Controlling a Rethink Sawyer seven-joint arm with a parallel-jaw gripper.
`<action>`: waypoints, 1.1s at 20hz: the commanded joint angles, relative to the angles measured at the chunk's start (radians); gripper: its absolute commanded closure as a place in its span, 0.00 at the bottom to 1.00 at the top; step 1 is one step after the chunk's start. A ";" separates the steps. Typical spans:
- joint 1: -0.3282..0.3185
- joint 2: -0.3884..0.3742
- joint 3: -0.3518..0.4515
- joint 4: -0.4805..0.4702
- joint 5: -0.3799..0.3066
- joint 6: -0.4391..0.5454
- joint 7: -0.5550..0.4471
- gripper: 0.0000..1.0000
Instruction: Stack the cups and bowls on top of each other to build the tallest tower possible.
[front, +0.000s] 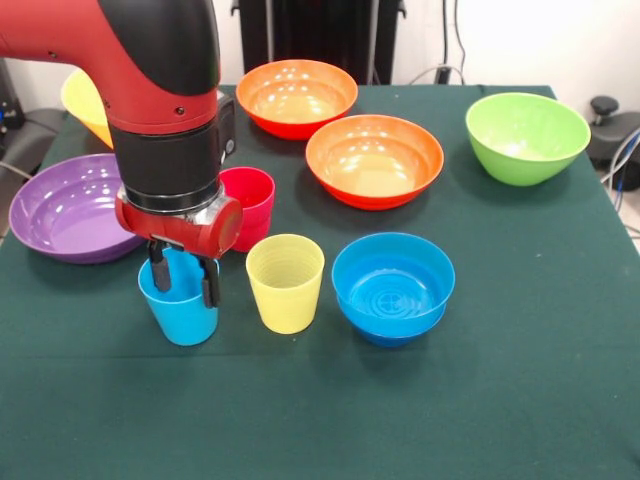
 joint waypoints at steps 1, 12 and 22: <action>0.023 -0.001 0.046 0.033 -0.022 0.088 -0.135 0.00; 0.023 0.047 0.025 0.030 -0.039 0.066 -0.118 0.00; 0.027 0.070 0.011 0.038 -0.054 0.039 -0.105 0.00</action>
